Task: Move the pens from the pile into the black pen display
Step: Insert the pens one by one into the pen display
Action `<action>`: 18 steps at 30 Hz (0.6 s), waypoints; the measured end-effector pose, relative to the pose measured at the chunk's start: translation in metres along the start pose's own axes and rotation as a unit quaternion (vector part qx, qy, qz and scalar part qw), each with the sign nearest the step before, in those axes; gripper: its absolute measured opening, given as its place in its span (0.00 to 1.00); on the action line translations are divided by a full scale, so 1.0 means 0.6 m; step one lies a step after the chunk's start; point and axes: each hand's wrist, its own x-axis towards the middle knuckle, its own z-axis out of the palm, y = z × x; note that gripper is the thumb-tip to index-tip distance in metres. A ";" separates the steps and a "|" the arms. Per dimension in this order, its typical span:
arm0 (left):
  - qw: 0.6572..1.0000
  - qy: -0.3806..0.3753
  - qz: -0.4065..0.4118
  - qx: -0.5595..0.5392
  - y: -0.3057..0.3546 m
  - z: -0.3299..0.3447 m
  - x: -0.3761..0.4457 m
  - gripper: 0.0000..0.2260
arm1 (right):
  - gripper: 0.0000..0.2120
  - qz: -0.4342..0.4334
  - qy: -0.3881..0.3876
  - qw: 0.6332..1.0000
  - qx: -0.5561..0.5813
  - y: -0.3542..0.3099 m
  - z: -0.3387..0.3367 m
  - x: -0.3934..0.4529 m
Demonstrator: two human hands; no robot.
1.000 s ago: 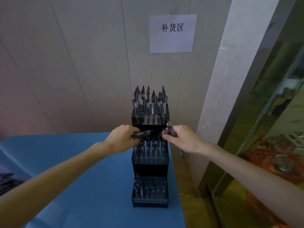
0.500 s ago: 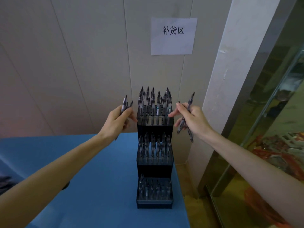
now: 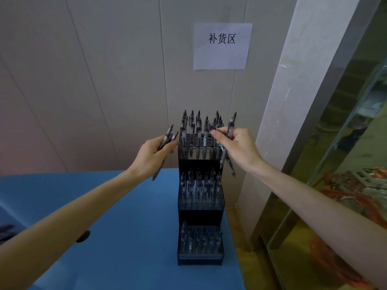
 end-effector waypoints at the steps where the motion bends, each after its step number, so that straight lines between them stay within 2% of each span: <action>1: 1.000 0.001 0.000 0.007 -0.002 -0.002 0.000 0.18 | 0.08 0.000 0.015 1.000 0.009 0.000 0.003 0.000; 4: 0.999 -0.006 0.002 0.040 -0.004 -0.008 0.002 0.19 | 0.11 -0.008 0.056 0.998 0.029 0.003 0.010 0.002; 9: 0.999 -0.030 -0.019 -0.012 -0.002 -0.002 0.010 0.22 | 0.12 0.005 0.087 0.993 0.074 0.002 0.026 -0.001; 14: 0.997 -0.029 -0.041 -0.056 -0.003 0.005 0.009 0.21 | 0.13 0.085 0.126 0.979 0.133 0.009 0.033 0.000; 18: 0.996 -0.015 -0.052 -0.077 -0.012 0.003 0.013 0.23 | 0.12 0.088 0.111 0.981 0.135 0.021 0.031 -0.004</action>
